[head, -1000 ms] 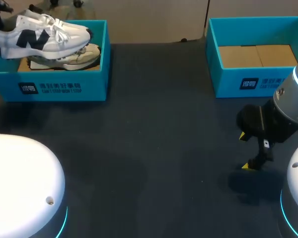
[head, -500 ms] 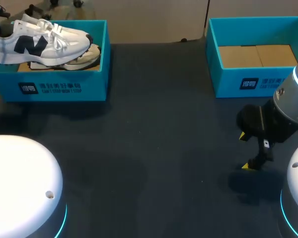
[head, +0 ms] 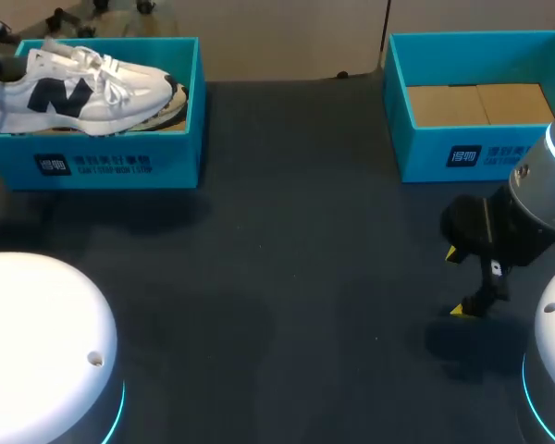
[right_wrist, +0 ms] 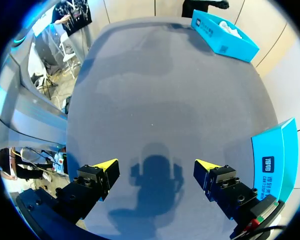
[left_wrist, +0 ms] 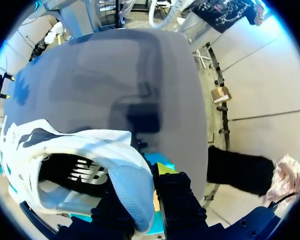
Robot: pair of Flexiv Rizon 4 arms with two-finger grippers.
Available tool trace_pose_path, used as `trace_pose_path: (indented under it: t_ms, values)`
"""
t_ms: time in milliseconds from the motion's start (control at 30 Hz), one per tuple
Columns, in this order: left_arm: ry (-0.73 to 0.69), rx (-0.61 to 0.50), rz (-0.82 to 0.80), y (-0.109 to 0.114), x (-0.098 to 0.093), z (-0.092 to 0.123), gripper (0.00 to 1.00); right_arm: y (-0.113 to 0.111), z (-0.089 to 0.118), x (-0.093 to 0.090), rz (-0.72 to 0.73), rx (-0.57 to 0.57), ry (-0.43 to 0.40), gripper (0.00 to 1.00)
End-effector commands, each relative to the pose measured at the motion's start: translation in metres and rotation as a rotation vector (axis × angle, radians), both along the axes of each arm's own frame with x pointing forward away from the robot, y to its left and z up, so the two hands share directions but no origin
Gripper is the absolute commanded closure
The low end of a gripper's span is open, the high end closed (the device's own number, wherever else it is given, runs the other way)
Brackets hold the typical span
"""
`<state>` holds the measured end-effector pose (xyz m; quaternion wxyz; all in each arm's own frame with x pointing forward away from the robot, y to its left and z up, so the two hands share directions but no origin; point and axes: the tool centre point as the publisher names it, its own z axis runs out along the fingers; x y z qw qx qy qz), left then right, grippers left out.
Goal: Take the shoe out of the shoebox, open the shoe tongue, remove and reinsert the insole, then place the shoe into the shoebox
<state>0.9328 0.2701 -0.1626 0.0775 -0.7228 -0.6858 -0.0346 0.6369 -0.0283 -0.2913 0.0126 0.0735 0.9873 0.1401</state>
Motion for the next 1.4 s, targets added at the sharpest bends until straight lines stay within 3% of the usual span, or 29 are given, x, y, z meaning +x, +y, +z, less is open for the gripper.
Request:
trace_pose_path:
  t_ms: [33, 267, 567, 1400]
  values:
    - [-0.055, 0.006, 0.004, -0.004, -0.034, 0.007, 1.0, 0.001, -0.002, -0.001, -0.001, -0.001, -0.002, 0.0]
    - [-0.054, 0.003, -0.007, -0.018, -0.074, 0.008, 1.0, 0.001, -0.002, -0.001, -0.001, -0.001, -0.002, 0.0]
    - [-0.059, 0.03, -0.022, -0.055, -0.124, -0.002, 1.0, 0.001, -0.002, -0.001, -0.001, -0.001, -0.002, 0.0]
    - [0.021, 0.035, -0.092, -0.149, -0.206, -0.054, 1.0, 0.001, -0.002, -0.001, -0.001, -0.001, -0.002, 0.0]
